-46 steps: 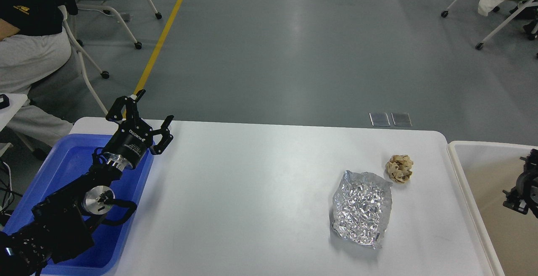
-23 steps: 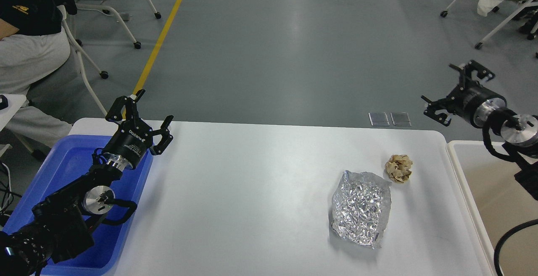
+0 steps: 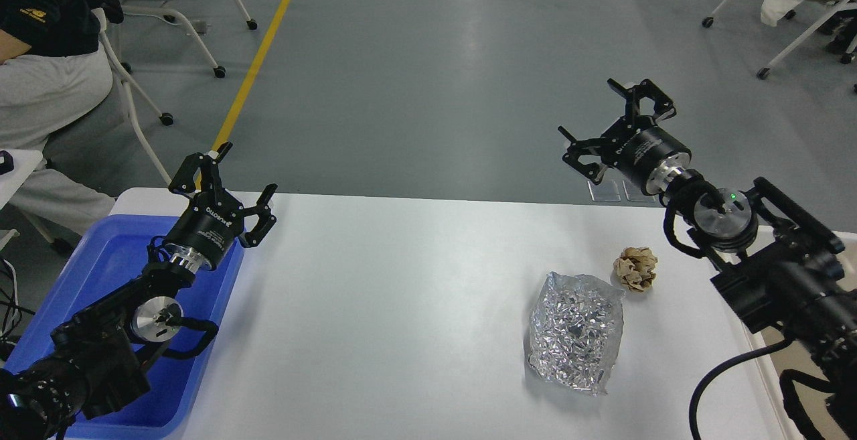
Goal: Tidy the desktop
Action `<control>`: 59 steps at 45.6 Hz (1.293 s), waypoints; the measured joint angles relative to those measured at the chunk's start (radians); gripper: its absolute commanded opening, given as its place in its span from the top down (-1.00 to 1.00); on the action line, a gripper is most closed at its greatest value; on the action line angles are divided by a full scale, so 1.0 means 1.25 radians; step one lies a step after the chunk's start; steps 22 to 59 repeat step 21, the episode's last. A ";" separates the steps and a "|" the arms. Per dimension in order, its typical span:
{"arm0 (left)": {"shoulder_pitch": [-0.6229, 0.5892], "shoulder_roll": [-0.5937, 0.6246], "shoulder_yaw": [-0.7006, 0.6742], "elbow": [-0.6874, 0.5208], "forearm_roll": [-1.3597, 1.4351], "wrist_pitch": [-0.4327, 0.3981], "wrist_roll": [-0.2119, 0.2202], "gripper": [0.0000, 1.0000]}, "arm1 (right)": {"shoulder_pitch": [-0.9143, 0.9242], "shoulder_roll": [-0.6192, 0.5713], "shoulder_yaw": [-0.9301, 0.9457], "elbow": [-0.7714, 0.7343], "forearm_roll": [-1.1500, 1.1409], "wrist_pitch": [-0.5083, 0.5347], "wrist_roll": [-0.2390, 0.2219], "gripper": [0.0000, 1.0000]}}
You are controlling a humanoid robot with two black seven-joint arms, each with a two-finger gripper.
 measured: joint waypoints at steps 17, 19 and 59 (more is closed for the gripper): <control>0.000 0.000 0.000 0.000 0.000 0.000 0.000 -1.00 | -0.090 0.082 0.004 0.004 -0.006 0.075 0.020 -1.00; 0.000 0.000 0.000 0.000 0.000 0.000 0.000 -1.00 | -0.099 0.087 0.004 0.004 -0.007 0.085 0.021 -1.00; 0.000 0.000 0.000 0.000 0.000 0.000 0.000 -1.00 | -0.105 0.090 0.004 0.004 -0.007 0.091 0.023 -1.00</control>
